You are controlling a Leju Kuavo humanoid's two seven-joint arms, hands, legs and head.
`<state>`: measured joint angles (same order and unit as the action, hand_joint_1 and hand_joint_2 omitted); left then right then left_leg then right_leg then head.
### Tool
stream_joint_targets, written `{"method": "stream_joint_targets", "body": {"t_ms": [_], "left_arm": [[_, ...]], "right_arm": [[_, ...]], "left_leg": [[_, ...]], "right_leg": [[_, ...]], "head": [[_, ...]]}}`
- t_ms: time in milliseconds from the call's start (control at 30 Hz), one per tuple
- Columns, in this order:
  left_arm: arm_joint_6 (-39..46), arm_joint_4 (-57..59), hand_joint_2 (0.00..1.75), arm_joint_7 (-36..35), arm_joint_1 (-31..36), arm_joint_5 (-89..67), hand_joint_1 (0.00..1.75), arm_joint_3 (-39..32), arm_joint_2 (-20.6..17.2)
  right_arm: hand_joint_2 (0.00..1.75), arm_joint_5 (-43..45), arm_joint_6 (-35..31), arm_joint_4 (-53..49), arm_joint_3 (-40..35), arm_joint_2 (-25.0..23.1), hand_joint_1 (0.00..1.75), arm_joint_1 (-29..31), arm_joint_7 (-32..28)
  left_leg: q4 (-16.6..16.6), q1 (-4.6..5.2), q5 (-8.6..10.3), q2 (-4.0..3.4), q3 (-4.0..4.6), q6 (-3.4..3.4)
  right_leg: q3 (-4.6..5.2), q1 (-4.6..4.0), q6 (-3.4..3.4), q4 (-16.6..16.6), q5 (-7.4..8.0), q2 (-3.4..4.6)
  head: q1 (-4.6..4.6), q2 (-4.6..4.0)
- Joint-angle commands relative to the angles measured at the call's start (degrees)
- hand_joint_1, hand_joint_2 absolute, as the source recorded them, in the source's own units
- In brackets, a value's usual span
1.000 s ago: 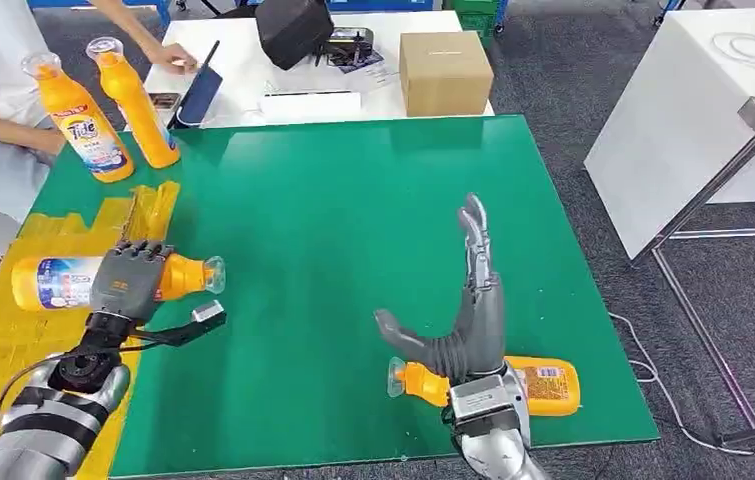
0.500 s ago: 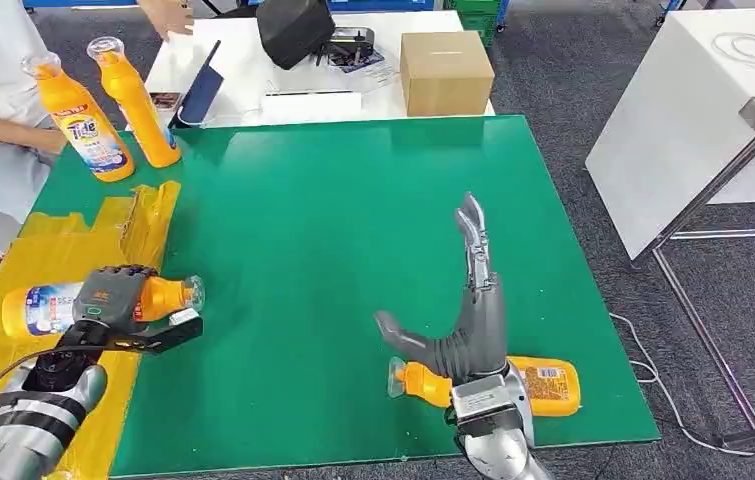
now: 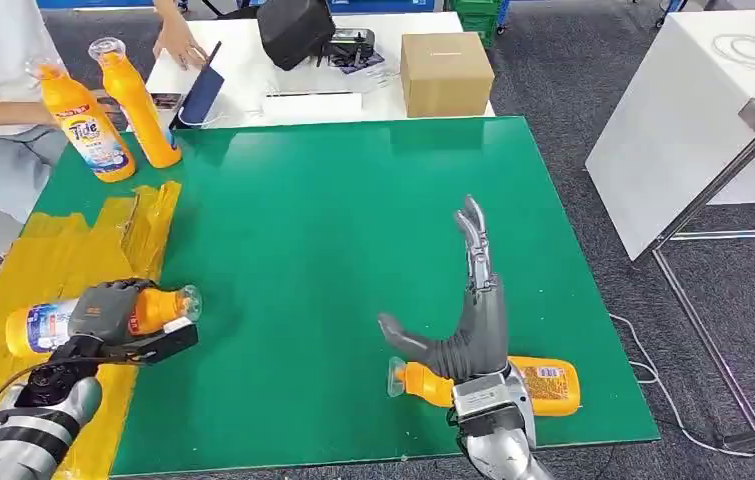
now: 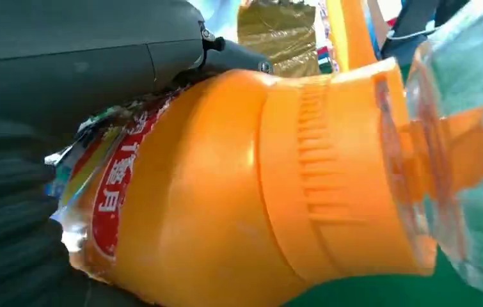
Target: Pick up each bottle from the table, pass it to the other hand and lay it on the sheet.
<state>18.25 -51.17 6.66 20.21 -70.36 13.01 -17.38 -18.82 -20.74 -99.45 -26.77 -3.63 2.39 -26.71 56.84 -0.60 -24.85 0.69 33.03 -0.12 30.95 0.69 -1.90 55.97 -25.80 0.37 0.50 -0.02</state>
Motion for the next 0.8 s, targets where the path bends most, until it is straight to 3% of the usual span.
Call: {"method": "stream_joint_targets", "body": {"t_ms": [33, 433, 533, 667, 800], "left_arm": [[0.7, 1.4, 1.75, -3.1, -1.3, -2.8, 0.00, 0.4, 0.5], [3.5, -2.4, 1.75, 0.3, -4.1, 0.0, 0.00, -1.8, 1.5], [7.9, -7.2, 1.75, 5.5, -7.1, 6.0, 0.00, -4.6, 3.3], [9.3, -26.9, 1.75, 23.3, -16.5, 31.9, 0.00, -11.4, 11.0], [6.2, -37.6, 1.75, 25.4, -21.2, 37.7, 0.00, -12.8, 13.0]], "right_arm": [[1.75, -0.3, 0.5, 2.1, 1.1, 0.8, 0.00, 1.1, 0.6], [1.75, -2.0, 1.5, 3.2, 0.7, 1.3, 0.00, 1.2, 1.6], [1.75, -3.4, 1.9, 3.7, 0.0, 1.9, 0.00, 1.2, 2.2], [1.75, -10.6, 3.8, 5.8, -2.6, 4.2, 0.00, 0.6, 5.5], [1.75, -14.9, 4.8, 6.6, -3.7, 6.0, 0.00, -1.2, 7.7]], "left_leg": [[-0.1, -0.05, -0.11, -0.17, -0.33, 0.05], [-0.1, -0.02, -0.07, -0.14, -0.27, 0.04], [-0.1, -0.05, -0.14, -0.22, -0.41, 0.07], [-0.1, 0.00, -0.08, -0.06, -0.18, 0.08], [0.0, 0.04, -0.11, -0.06, -0.12, 0.09]], "right_leg": [[-0.35, -0.08, 0.08, -0.2, -0.04, 0.05], [-0.28, -0.05, 0.05, -0.1, -0.02, 0.06], [-0.43, -0.09, 0.07, -0.2, -0.04, 0.09], [-0.20, -0.02, -0.01, -0.2, -0.03, -0.02], [-0.15, 0.04, -0.01, -0.2, -0.04, -0.01]], "head": [[0.00, 0.00], [0.00, 0.00], [-0.02, 0.00], [0.00, 0.00], [0.00, 0.00]]}}
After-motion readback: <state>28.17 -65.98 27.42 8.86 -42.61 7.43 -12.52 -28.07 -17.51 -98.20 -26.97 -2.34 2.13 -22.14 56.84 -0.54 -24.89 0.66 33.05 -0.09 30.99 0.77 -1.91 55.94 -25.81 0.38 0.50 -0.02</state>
